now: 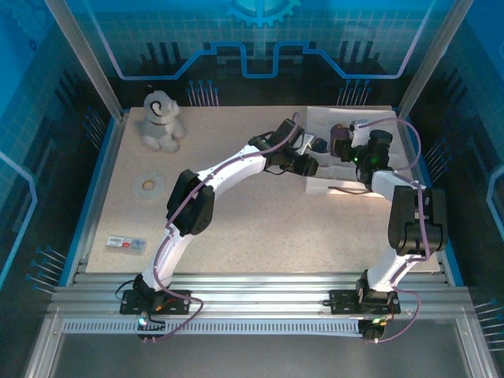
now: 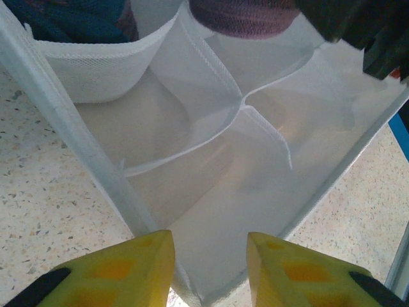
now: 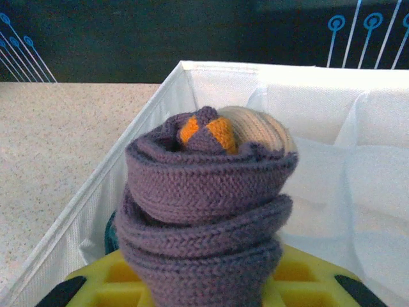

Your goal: Roll the socks

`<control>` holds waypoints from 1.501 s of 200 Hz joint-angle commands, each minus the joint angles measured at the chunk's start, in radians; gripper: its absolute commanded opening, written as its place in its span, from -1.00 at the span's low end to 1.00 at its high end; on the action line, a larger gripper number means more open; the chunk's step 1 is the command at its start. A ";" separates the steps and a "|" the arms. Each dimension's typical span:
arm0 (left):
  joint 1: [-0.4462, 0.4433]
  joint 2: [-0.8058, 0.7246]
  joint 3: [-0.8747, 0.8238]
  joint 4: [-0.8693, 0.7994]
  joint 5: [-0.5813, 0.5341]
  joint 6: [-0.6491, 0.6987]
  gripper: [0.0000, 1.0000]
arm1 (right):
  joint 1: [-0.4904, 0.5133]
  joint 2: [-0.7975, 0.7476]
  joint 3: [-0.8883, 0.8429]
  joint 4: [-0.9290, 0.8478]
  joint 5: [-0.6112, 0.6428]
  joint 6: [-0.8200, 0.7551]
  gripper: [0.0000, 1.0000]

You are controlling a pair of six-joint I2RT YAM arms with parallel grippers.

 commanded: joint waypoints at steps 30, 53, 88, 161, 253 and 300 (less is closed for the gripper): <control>0.021 -0.103 -0.177 -0.043 -0.088 -0.002 -0.32 | 0.070 -0.096 -0.058 -0.100 0.043 0.000 -1.00; 0.032 -0.226 -0.333 0.018 -0.102 -0.007 -0.30 | 0.103 -0.130 -0.097 -0.128 0.044 0.028 -1.00; 0.061 -0.410 -0.558 0.072 -0.117 -0.016 -0.29 | 0.162 -0.194 -0.135 -0.175 0.038 0.056 -1.00; 0.103 -0.624 -0.827 0.095 -0.146 -0.061 -0.29 | 0.416 -0.264 -0.211 -0.162 0.121 0.160 -1.00; 0.206 -0.783 -1.031 0.065 -0.172 -0.095 -0.32 | 0.541 -0.225 -0.242 -0.001 0.251 0.126 -1.00; 0.259 -0.864 -1.135 0.056 -0.175 -0.122 -0.37 | 0.611 -0.109 -0.229 0.165 0.229 0.094 -1.00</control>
